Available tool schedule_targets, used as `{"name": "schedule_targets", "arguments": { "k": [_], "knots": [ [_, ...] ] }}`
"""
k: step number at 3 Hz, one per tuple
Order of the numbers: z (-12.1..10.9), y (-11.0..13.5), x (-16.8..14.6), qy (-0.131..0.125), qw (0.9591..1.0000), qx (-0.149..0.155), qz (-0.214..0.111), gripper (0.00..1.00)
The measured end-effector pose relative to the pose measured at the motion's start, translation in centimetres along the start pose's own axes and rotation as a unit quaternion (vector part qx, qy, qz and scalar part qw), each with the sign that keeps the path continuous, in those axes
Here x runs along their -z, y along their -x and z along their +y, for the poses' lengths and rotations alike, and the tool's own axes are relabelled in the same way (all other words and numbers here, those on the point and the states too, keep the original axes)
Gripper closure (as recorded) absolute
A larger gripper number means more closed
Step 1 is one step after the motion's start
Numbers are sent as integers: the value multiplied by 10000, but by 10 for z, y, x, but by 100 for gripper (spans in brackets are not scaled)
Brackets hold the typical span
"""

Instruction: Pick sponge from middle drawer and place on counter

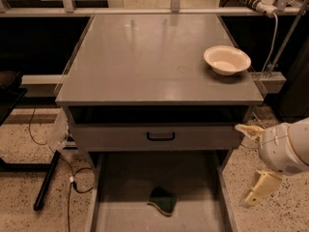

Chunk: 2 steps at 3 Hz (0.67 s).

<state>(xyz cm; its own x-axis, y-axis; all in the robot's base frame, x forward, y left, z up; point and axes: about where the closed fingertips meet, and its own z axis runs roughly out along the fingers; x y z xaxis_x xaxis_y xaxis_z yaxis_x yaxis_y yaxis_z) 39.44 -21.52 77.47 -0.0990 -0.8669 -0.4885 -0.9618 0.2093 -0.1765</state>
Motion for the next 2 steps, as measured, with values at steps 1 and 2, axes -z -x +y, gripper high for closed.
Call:
{"name": "schedule_targets", "arguments": {
  "k": [1, 2],
  "knots": [
    [5, -8, -44, 90, 9995, -161, -253, 0],
    [0, -22, -94, -110, 9979, -268, -580, 0]
  ]
}}
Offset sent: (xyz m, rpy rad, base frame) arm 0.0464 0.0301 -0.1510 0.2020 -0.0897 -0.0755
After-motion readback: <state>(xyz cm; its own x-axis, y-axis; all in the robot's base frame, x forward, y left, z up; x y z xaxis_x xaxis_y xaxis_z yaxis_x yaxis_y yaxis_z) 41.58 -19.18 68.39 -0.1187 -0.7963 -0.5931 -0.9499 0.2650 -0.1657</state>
